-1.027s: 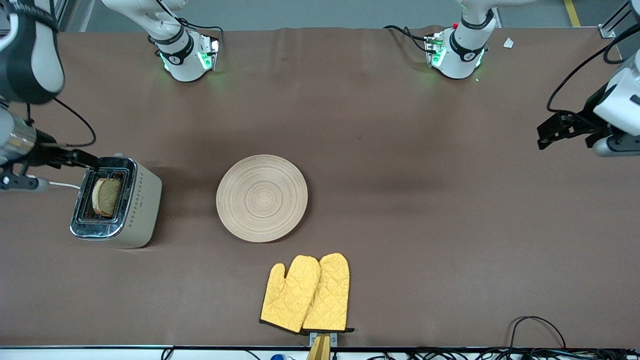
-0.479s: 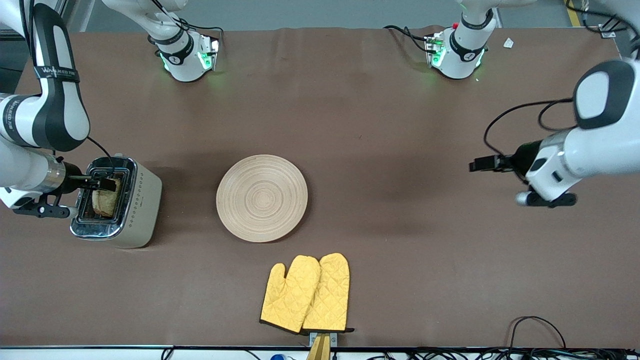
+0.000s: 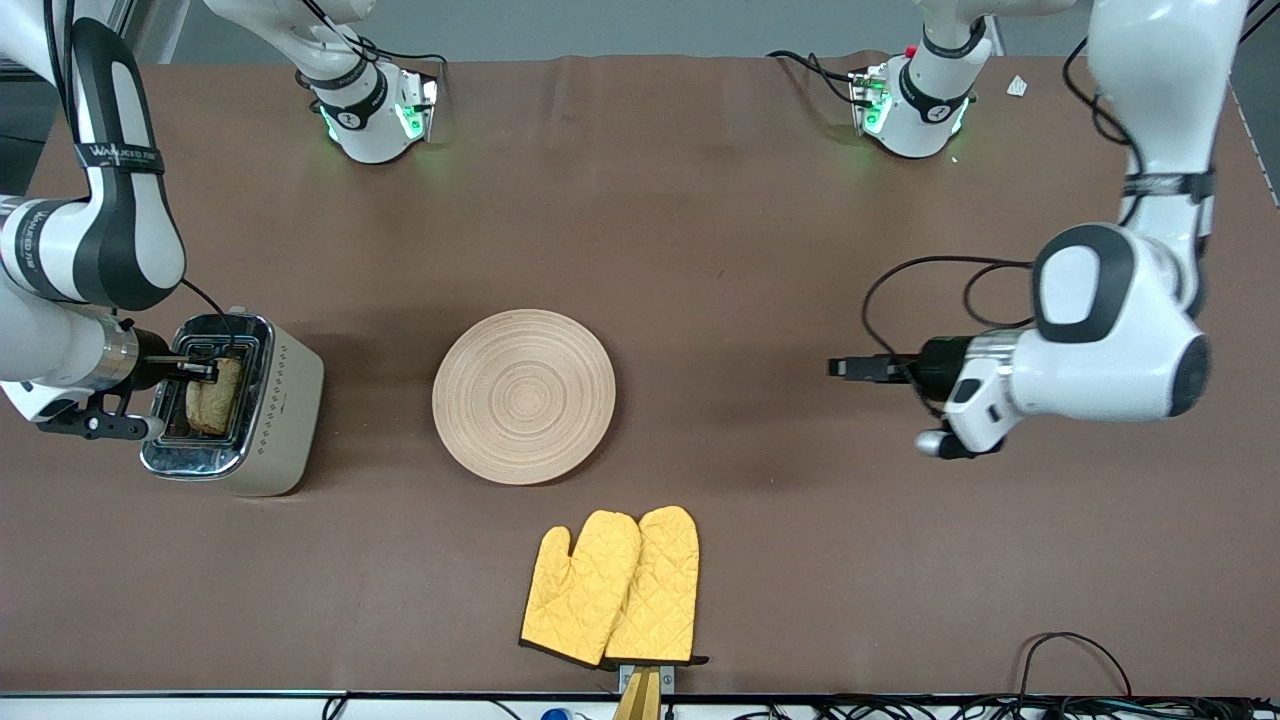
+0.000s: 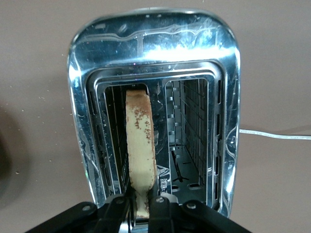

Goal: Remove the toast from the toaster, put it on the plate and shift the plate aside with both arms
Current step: 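Lift the toast out and carry it over the wooden plate with the right gripper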

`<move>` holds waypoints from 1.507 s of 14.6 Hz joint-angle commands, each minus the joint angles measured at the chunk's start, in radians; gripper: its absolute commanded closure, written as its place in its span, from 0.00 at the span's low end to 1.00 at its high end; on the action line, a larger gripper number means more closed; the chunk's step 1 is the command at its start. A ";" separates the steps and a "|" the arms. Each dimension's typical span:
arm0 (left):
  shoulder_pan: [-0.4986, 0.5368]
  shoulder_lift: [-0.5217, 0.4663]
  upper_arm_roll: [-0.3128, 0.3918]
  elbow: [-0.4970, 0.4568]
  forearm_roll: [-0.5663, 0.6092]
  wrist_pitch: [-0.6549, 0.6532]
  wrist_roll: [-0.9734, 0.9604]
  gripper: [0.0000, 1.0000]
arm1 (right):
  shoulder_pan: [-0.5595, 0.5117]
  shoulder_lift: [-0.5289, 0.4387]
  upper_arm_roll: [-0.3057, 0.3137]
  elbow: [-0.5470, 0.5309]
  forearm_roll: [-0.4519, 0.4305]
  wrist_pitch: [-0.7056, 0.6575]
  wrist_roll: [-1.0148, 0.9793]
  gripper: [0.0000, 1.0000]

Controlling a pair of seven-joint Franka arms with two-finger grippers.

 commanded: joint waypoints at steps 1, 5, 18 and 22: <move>-0.045 0.064 -0.033 0.051 -0.081 0.064 0.008 0.00 | -0.012 -0.015 0.010 0.086 0.015 -0.094 -0.015 1.00; -0.068 0.140 -0.036 0.048 -0.225 0.121 0.151 0.00 | 0.032 -0.068 0.025 0.190 0.024 -0.206 0.003 1.00; -0.186 0.365 -0.035 0.074 -0.480 0.322 0.365 0.00 | 0.451 -0.004 0.037 -0.093 0.322 0.300 0.394 1.00; -0.201 0.384 -0.035 0.077 -0.481 0.371 0.367 0.00 | 0.538 0.034 0.036 -0.092 0.411 0.386 0.470 1.00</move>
